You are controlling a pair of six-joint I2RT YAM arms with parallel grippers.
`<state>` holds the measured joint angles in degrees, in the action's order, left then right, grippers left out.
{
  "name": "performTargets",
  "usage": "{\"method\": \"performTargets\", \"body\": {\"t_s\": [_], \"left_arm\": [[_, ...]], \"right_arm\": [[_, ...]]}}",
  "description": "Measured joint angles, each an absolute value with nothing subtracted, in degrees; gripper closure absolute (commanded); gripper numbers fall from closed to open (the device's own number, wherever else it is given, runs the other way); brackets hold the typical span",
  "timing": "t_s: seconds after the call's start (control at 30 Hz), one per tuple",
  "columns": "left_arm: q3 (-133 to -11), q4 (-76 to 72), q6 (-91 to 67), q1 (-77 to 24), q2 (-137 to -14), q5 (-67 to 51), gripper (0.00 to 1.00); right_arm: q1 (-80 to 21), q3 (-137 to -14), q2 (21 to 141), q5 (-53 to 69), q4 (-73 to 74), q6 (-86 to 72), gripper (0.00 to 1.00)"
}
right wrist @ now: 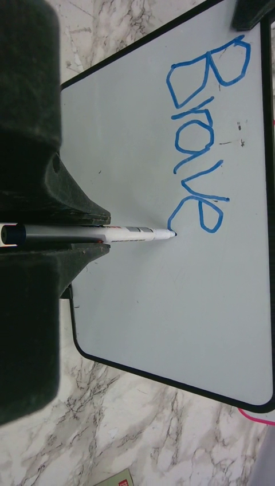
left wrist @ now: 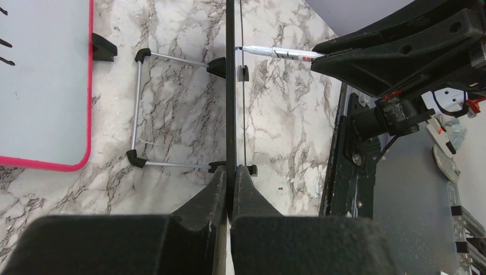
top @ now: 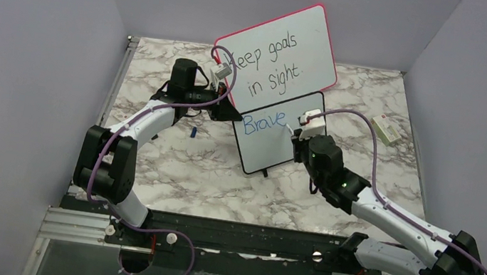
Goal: Write a sentence on the whiteboard
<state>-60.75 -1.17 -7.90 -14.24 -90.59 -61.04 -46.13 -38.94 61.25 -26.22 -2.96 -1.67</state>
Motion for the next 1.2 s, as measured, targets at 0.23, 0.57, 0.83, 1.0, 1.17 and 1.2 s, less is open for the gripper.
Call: {"method": "performTargets", "body": {"t_s": [0.23, 0.57, 0.83, 1.0, 1.17, 1.2], "left_arm": [[-60.75, -1.17, -7.9, -14.24, -90.59, -61.06, 1.0], [-60.75, -1.17, -7.9, -14.24, -90.59, -61.06, 1.0], [-60.75, -1.17, -7.88, -14.24, -90.59, -61.06, 1.0], [-60.75, -1.15, -7.88, -14.24, -90.59, -61.04, 1.0], [-60.75, -1.15, -7.88, -14.24, -90.59, -61.04, 1.0], [-60.75, -1.17, -7.88, -14.26, -90.59, -61.04, 1.0]], "right_arm": [[-46.11, -38.11, 58.43, -26.81, -3.73, -1.67, 0.99], [-46.11, -38.11, 58.67, -27.79, -4.58, -1.63, 0.99], [-45.71, -38.11, 60.77, -27.79, -5.98, -1.54, 1.0], [-45.6, -38.11, 61.63, -27.83, -6.39, -1.52, 0.99], [-45.45, -38.11, 61.63, -27.81, -6.37, -1.58, 1.0], [-45.41, -38.11, 61.63, -27.79, -6.37, -1.63, 1.0]]}}
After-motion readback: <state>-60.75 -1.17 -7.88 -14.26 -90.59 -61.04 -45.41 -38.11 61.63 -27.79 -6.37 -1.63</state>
